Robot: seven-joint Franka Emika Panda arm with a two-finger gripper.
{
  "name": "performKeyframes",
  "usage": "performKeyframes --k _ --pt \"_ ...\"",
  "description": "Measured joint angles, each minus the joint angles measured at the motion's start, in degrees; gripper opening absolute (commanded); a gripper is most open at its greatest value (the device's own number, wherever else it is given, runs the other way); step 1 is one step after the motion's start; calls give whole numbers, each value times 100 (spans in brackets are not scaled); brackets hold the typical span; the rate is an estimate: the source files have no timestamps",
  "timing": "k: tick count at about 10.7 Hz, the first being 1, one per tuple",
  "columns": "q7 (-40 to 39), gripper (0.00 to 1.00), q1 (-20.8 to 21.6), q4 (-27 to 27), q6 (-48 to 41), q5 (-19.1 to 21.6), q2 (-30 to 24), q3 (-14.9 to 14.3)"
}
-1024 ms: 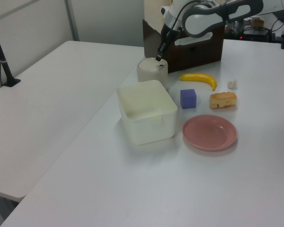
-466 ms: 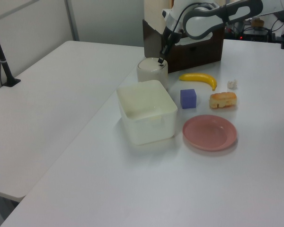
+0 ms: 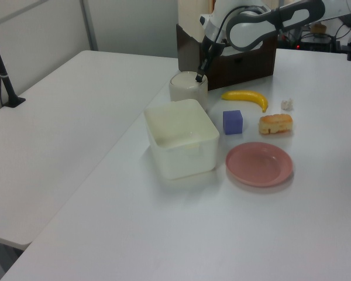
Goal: Open the trash can
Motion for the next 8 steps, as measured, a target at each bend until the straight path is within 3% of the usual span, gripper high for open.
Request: performKeyframes --k 8 --pt "-87 0 -69 1 0 166 -4 22"
